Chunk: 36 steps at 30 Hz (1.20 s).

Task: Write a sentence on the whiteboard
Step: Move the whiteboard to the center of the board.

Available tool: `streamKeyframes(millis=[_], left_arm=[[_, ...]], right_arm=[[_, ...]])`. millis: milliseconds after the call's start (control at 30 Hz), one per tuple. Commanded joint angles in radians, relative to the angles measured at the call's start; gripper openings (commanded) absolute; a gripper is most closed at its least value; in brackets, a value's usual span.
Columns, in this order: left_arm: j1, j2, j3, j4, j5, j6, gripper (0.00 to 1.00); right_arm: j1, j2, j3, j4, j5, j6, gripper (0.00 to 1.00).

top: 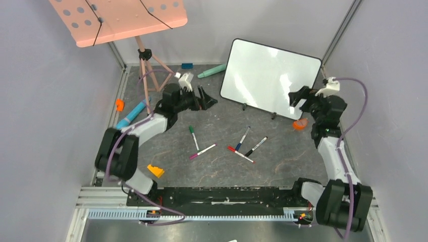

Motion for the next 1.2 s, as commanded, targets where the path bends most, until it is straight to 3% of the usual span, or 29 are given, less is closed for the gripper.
streamKeyframes(millis=[0,233,433,533,733,867,967,1167], left_arm=[[0.000,0.214,0.175,0.293,0.025,-0.048,1.00],[0.004,0.547,0.505,0.286,0.093,0.000,1.00],[0.025,0.790,0.768,0.286,0.213,-0.005,0.99],[0.044,0.851,0.819,0.321,0.219,-0.028,0.97],[0.063,0.934,0.919,0.305,0.232,-0.037,0.91],[0.068,1.018,1.014,0.305,0.284,-0.092,0.87],[0.069,1.086,1.075,0.374,0.339,-0.160,0.88],[0.066,1.183,1.170,0.495,0.393,-0.288,0.86]], right_arm=[[-0.100,0.062,0.098,0.049,-0.021,-0.055,0.94],[-0.257,0.209,0.116,0.190,-0.093,0.030,0.93],[-0.325,0.403,0.165,0.372,-0.298,0.182,0.93],[-0.327,0.454,0.151,0.481,-0.309,0.246,0.93],[-0.327,0.543,0.209,0.520,-0.323,0.279,0.91],[-0.326,0.607,0.220,0.599,-0.359,0.353,0.81],[-0.325,0.636,0.221,0.638,-0.355,0.379,0.80],[-0.311,0.657,0.255,0.557,-0.329,0.325,0.77]])
